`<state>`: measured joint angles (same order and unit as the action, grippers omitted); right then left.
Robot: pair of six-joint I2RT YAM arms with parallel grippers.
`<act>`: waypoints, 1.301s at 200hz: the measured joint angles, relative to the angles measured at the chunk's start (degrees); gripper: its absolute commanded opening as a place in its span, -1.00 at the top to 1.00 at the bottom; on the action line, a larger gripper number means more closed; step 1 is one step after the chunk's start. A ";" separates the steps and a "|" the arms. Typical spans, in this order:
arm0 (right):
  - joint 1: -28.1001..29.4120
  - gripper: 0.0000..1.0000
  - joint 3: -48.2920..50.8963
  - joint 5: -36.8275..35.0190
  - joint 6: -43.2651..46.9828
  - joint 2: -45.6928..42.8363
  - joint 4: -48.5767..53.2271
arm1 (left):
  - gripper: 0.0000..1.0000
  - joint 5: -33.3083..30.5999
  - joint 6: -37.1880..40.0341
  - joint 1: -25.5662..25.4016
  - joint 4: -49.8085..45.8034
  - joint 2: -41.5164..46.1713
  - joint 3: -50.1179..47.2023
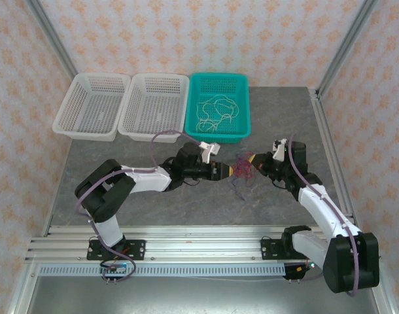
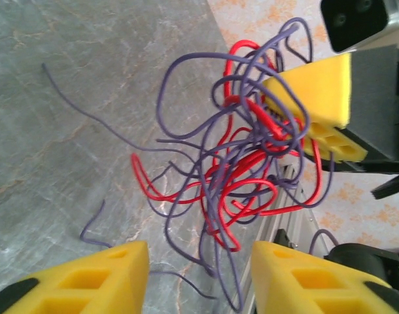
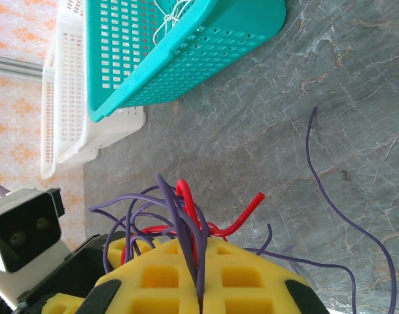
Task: Untangle the cables
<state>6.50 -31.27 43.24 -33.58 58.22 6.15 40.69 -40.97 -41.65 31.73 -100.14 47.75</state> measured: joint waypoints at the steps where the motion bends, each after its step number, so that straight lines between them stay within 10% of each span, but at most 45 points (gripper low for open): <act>1: 0.00 1.00 0.00 0.00 0.00 0.00 0.00 | 0.00 -0.09 -0.07 0.00 -0.04 0.00 -0.07; 37: 0.00 1.00 0.00 -0.20 0.00 0.02 -0.02 | 0.06 -0.61 0.39 0.00 -0.59 -0.13 -0.50; 88: 0.00 1.00 -0.02 -1.11 -0.07 0.24 -0.02 | 1.00 2.21 -0.68 -0.39 1.29 -3.89 0.24; 136: 0.02 0.99 0.00 -1.31 -0.85 0.72 -0.85 | 1.00 1.88 -0.66 -0.63 1.27 -4.02 0.35; 157: 0.13 0.17 1.68 -3.23 -1.97 0.87 -2.67 | 1.00 0.26 -0.07 -0.33 0.61 -2.75 0.33; 178: 0.22 -0.14 6.34 -9.73 -4.44 0.87 -2.64 | 1.00 -1.42 3.41 0.42 -3.63 0.79 0.48; 260: 13.66 -0.10 2.03 -21.86 7.67 -6.60 2.12 | 1.00 -4.79 15.08 0.76 -18.03 4.09 2.38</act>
<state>20.16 -29.23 21.39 -25.91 51.62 8.27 35.90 -25.89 -40.88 13.69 -96.05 50.13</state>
